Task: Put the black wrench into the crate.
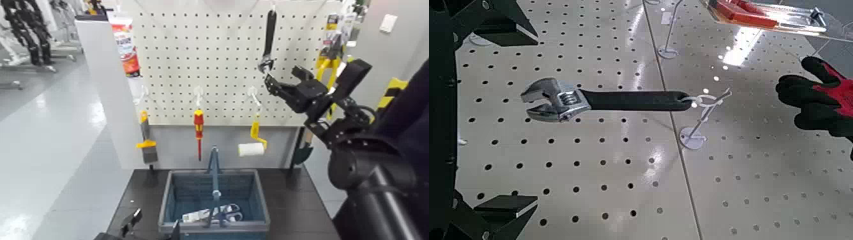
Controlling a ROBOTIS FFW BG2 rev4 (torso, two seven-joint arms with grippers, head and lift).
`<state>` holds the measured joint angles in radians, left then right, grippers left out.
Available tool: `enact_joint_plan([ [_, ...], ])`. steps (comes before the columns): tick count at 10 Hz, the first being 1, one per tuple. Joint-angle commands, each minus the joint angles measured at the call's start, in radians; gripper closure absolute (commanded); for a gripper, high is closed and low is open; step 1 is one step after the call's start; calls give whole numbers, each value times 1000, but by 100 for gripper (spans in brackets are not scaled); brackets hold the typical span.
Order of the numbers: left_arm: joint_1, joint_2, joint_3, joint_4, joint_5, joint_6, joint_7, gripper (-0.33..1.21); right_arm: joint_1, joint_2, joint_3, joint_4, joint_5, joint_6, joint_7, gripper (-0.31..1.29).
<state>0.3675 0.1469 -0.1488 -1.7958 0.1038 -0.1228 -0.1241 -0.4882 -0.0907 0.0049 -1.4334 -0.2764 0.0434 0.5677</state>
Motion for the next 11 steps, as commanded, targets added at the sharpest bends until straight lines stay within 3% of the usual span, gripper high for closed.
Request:
enact_joint_plan([
  [1,-5,2,-2,3,5,0,0,21,-58,2,21,50,-9,-30,11,17],
  [7,-15,6,-9,9,11,0,-3,21,-156,-1,60,119,-58,-43,52,25],
  [8,-16,6,-11,9,11,0,-5,21,-164,-3,60,120,-61,-36,55,43],
  [9,-16,8,-12,9,11,0,-5,21,-167,-3,60,120,-70,-33,55,86],
  [10,-16,8,-12,9,11,0,-5,21,-167,-3,60,119,-72,-33,54,111],
  [11,-18,8,-12,10,11,0,-5,21,-170,-3,66,117,-60,-31,54,110],
])
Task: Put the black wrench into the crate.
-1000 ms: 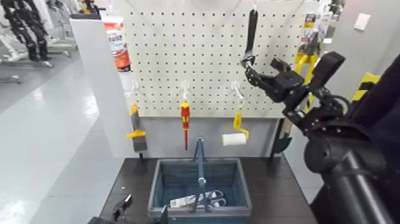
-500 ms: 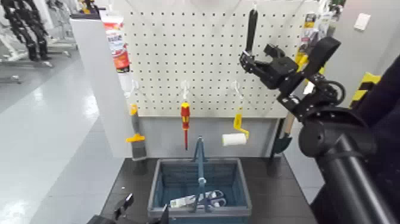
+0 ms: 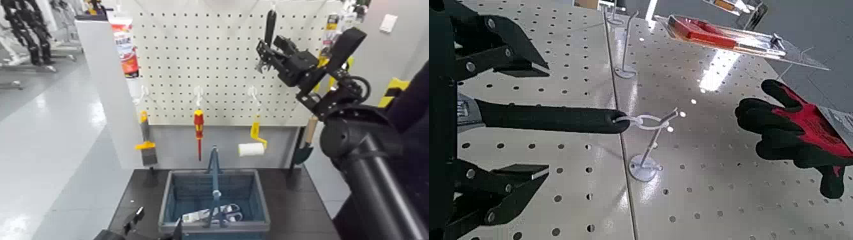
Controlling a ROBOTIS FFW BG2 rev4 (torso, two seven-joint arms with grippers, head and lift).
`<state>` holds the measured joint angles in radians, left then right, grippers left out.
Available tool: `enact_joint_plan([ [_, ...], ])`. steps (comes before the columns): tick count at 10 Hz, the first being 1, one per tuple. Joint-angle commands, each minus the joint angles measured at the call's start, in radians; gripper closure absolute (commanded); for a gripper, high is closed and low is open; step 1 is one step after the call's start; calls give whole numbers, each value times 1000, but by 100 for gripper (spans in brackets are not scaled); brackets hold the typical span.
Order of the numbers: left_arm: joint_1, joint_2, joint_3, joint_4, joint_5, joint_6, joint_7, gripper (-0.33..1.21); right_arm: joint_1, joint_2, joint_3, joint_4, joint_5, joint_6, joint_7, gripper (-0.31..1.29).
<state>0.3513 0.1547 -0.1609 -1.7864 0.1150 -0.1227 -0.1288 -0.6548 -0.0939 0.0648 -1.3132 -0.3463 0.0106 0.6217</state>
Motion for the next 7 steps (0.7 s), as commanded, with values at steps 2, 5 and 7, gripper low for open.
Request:
enact_joint_plan([
  [2,-3,3,-3,1,-2,0,0,21,-12,2,9,5,6,20,9,110],
  [5,-3,2,-5,1,-2,0,1,21,-14,0,7,9,1,19,13,111],
  [7,-5,3,-6,-1,-2,0,1,21,-16,0,7,6,7,15,10,111],
])
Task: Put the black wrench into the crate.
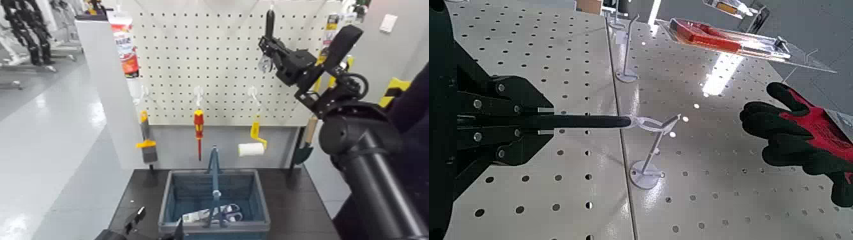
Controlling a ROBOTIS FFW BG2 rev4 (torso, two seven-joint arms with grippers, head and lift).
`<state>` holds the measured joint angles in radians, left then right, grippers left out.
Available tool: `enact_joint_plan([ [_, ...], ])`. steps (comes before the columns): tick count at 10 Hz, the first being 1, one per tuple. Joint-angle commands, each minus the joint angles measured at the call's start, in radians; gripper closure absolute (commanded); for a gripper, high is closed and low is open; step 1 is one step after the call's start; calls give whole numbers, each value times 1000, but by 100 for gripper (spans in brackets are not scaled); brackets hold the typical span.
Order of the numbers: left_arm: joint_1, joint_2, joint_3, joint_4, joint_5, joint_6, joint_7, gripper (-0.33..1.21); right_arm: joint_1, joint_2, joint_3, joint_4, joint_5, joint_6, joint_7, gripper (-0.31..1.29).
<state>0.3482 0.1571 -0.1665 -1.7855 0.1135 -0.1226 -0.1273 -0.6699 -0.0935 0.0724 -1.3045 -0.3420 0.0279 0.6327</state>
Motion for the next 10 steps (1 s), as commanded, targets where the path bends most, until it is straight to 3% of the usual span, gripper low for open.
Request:
enact_joint_plan([
  [1,-2,1,-1,0,-2,1,0,21,0,0,0,-2,3,-2,-1,111],
  [4,-2,1,-1,0,-2,1,0,21,1,0,-5,-16,3,-9,1,111],
  [7,0,1,2,0,-2,3,2,21,35,0,-31,-127,29,7,-4,111],
  [10,0,1,4,0,0,6,2,21,73,6,-40,-202,24,29,-4,111],
])
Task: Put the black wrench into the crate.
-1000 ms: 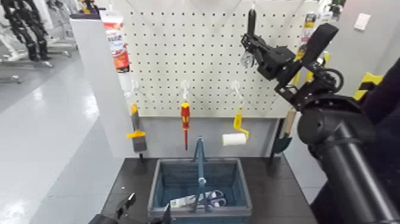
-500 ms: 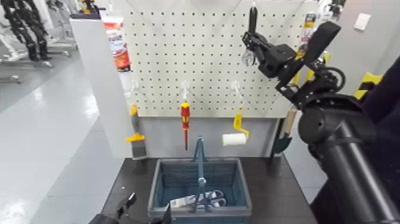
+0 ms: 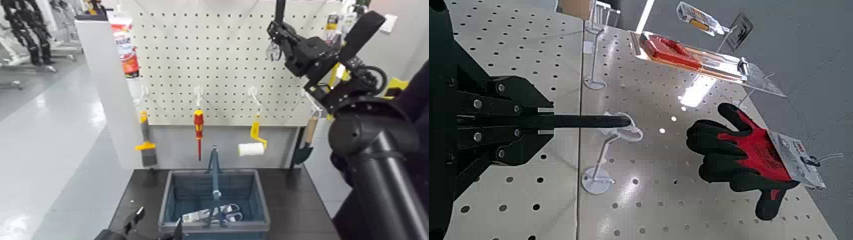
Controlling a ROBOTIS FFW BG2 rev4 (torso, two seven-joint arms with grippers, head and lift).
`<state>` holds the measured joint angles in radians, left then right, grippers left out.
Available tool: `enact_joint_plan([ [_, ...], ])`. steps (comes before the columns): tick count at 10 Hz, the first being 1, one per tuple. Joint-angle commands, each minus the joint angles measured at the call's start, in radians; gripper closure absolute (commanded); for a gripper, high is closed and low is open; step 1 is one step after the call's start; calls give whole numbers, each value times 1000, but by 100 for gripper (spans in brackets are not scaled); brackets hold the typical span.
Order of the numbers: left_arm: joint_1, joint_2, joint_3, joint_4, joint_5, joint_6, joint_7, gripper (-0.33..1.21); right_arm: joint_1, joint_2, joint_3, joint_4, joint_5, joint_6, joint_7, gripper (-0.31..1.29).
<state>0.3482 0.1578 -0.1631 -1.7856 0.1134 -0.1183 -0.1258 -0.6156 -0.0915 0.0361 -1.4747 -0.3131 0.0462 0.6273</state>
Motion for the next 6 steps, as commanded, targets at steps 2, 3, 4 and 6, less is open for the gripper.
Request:
enact_joint_plan([
  [2,0,0,1,0,0,3,0,21,56,15,-2,-82,-6,31,0,111],
  [3,2,-1,1,-2,0,5,-2,21,86,21,1,-114,-12,49,-5,111],
  [4,2,-1,1,-2,0,5,0,21,117,29,4,-144,-20,58,-11,111],
  [6,2,3,-1,-2,0,5,0,21,201,42,4,-202,-29,93,-38,115],
])
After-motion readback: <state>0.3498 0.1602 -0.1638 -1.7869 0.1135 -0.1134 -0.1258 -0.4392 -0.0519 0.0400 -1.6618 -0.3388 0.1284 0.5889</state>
